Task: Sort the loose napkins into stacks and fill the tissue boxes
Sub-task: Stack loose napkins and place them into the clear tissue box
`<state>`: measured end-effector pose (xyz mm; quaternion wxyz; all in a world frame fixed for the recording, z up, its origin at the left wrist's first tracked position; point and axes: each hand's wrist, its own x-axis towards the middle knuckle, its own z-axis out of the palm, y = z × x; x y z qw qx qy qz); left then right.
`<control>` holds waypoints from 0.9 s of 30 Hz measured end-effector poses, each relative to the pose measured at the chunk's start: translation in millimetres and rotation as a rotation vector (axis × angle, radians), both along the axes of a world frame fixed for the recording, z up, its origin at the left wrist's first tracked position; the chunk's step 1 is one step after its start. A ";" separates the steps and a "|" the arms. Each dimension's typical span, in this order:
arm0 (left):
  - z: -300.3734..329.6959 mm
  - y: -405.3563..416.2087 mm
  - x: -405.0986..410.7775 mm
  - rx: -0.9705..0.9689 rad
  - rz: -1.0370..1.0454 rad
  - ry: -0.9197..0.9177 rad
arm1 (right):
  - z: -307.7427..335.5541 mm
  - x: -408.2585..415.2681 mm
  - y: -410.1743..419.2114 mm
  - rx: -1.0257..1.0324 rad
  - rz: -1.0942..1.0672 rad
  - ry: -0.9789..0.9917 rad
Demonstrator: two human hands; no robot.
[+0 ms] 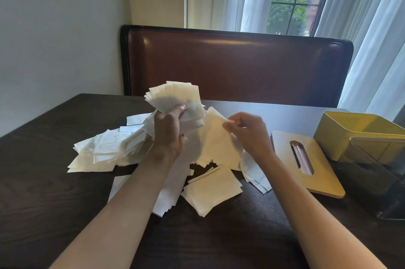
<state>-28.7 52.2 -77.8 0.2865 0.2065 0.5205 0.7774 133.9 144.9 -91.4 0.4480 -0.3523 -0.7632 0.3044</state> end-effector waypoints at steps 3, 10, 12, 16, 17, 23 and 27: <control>1.3 -0.6 3.2 0.022 -0.060 -0.036 | 0.3 2.6 1.8 -0.020 -0.031 0.149; 0.6 -2.2 5.7 0.036 -0.070 -0.058 | -0.3 6.8 4.6 -0.079 -0.024 0.212; 1.2 -2.2 6.8 0.038 -0.079 -0.030 | -2.8 6.0 6.6 -0.099 -0.062 0.190; 2.4 -4.1 10.5 0.017 -0.141 0.011 | 4.4 7.8 4.9 -0.073 -0.068 0.348; 2.8 -4.1 11.5 0.024 -0.157 -0.005 | 7.2 9.0 3.5 -0.087 -0.042 0.414; 1.6 -1.7 16.6 0.054 -0.229 -0.004 | 9.8 10.9 0.9 -0.149 0.023 0.489; 1.6 -1.0 17.0 0.050 -0.166 -0.051 | 3.9 10.1 4.3 -0.177 -0.099 0.301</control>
